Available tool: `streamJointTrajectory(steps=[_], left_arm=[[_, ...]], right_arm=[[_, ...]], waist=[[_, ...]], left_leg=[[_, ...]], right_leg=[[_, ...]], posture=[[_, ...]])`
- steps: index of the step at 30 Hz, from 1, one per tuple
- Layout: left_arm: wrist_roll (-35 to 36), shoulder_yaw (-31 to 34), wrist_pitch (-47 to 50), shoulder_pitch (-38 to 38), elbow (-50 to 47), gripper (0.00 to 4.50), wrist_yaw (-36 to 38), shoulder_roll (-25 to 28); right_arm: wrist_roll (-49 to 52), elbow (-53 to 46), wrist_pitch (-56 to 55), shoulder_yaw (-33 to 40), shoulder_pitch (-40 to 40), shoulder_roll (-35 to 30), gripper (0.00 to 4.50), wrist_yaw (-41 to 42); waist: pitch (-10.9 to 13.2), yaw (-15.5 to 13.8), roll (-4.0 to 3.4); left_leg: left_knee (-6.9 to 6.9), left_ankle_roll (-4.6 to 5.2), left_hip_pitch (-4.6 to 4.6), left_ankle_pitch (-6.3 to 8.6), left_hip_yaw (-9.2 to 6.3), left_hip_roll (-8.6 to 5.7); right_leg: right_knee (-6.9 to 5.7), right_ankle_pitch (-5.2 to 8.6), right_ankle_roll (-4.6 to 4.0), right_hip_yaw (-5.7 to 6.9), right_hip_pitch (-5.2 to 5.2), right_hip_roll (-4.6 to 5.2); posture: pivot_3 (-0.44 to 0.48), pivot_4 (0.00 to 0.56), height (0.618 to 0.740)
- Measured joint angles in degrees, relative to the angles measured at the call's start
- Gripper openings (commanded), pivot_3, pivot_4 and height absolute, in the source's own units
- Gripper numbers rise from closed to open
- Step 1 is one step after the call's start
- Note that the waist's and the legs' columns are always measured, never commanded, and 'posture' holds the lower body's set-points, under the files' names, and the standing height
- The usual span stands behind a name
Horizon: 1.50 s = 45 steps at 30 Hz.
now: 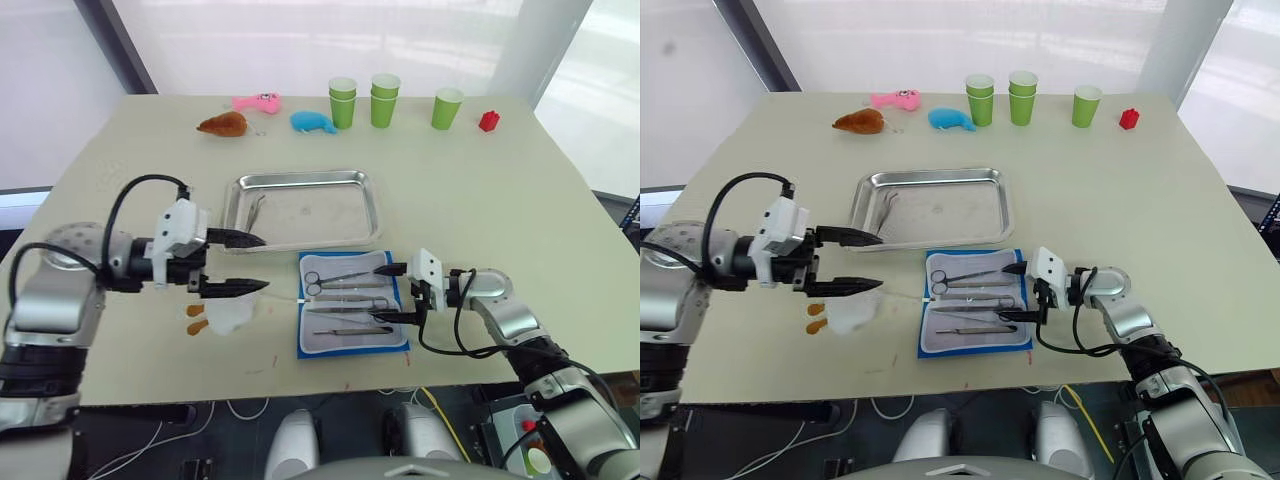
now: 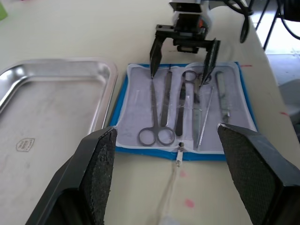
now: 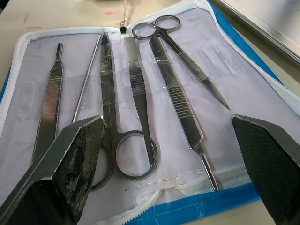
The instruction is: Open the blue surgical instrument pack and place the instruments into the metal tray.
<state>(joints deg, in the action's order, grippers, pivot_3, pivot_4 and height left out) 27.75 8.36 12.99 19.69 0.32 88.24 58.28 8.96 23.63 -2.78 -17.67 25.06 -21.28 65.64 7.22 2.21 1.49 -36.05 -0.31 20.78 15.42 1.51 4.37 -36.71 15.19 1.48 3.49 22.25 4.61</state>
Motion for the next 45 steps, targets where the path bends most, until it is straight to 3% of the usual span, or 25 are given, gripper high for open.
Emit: streamJointTrajectory(steps=[8, 17, 24, 36, 45], left_arm=[[6.4, -2.9, -5.0, 1.4, 2.7, 3.60, 1.2, 9.2], [7.5, -7.3, -7.9, 2.4, 4.7, 3.60, 1.3, 7.9], [4.8, -9.7, -8.9, 5.2, 5.4, 3.60, 1.3, 2.1], [-11.8, -18.2, -14.8, 13.6, 17.8, 3.60, -3.2, -12.5], [-16.8, -20.3, -17.3, 16.6, 24.7, 3.60, -4.3, -18.3]], right_arm=[[0.0, 0.0, -0.1, 0.0, 0.0, 0.1, 4.50, 0.1], [0.0, 0.0, -0.8, 0.0, -0.1, 0.1, 4.50, 0.1], [0.1, 0.0, -1.2, 0.0, -0.2, -0.2, 4.50, 0.2], [0.3, 1.9, -4.5, 0.0, 0.0, -0.2, 4.50, 1.0], [0.9, 4.7, -7.4, 0.1, 0.7, 0.0, 4.50, 2.0]], waist=[[0.0, 0.0, 0.01], [0.0, -0.1, 0.03], [0.0, -0.4, 0.03], [0.0, -1.0, 0.09], [0.0, -1.2, 0.13]], left_leg=[[0.11, 0.02, -0.01, -0.01, 0.01, -0.01], [0.16, 0.26, 0.03, -0.15, 0.12, -0.02], [0.17, 0.26, 0.02, -0.15, 0.20, -0.03], [0.17, 0.29, 0.00, -0.17, 0.57, 0.00], [0.14, 0.30, -0.03, -0.17, 0.64, 0.01]], right_leg=[[0.01, 0.00, 0.00, -0.05, 0.08, -0.04], [0.01, 0.00, 0.00, -0.15, 0.19, -0.31], [0.01, 0.00, 0.00, -0.21, 0.20, -0.36], [-0.01, -0.03, -0.04, -0.31, 0.20, -0.55], [-0.02, -0.06, -0.08, -0.36, 0.18, -0.58]], posture=[[0.000, 0.150, 0.740], [0.000, 0.150, 0.740], [0.000, 0.150, 0.740], [0.000, 0.150, 0.740], [0.000, 0.150, 0.740]])
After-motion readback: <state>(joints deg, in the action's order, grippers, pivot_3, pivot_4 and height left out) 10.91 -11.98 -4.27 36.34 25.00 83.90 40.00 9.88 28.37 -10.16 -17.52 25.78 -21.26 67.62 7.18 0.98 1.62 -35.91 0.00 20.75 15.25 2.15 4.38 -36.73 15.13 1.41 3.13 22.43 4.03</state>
